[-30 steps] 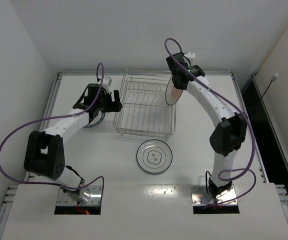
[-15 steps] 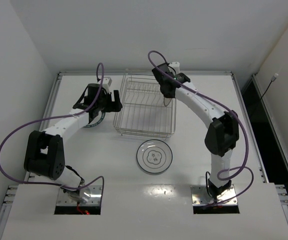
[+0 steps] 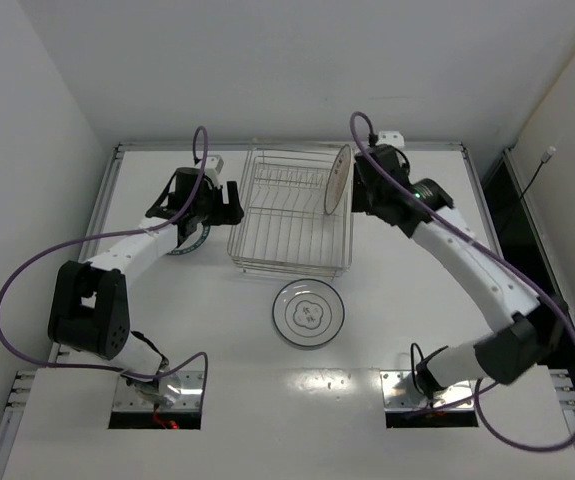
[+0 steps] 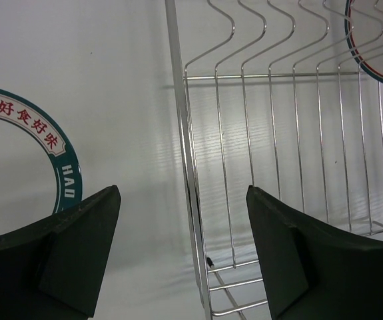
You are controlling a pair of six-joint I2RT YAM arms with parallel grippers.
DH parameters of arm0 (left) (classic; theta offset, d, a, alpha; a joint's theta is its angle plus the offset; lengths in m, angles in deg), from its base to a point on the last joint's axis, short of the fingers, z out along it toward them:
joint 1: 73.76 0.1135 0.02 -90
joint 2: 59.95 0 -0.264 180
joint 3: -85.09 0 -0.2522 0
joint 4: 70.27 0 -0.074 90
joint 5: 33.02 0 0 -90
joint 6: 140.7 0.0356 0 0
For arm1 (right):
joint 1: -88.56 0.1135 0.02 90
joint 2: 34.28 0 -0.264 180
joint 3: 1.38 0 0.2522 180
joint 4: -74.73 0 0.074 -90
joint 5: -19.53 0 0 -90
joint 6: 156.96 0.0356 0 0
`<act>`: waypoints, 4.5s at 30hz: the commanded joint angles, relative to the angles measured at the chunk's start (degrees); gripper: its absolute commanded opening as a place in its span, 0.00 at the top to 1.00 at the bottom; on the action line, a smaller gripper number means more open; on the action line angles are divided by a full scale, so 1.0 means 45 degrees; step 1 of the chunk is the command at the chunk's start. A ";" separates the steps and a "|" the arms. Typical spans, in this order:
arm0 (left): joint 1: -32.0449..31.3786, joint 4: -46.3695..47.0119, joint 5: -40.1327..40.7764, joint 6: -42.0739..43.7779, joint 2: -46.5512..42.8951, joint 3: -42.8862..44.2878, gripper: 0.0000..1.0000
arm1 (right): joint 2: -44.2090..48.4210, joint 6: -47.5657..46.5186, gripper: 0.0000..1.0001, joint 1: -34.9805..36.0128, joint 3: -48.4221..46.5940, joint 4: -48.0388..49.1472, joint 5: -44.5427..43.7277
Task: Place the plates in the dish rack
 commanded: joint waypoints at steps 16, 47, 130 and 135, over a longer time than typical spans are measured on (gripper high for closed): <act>-0.0102 0.0204 0.0428 0.0030 0.0203 0.0477 0.26 | 0.4957 0.3797 0.42 -0.0524 1.0557 0.2677 1.0059; -0.0102 -0.0421 0.1131 0.0147 -0.3116 -0.0499 0.23 | 0.0971 0.6825 1.00 -0.3023 1.5366 1.1492 1.4535; -0.0649 -0.1963 0.5254 -0.0927 -0.3117 -0.0284 0.15 | -0.8420 0.3777 1.00 0.0804 -0.7666 -0.2242 -0.5406; -0.0649 -0.1963 0.5253 -0.0927 -0.3000 -0.0284 0.15 | -0.9026 0.3525 1.00 0.0687 -0.7527 -0.1833 -0.4470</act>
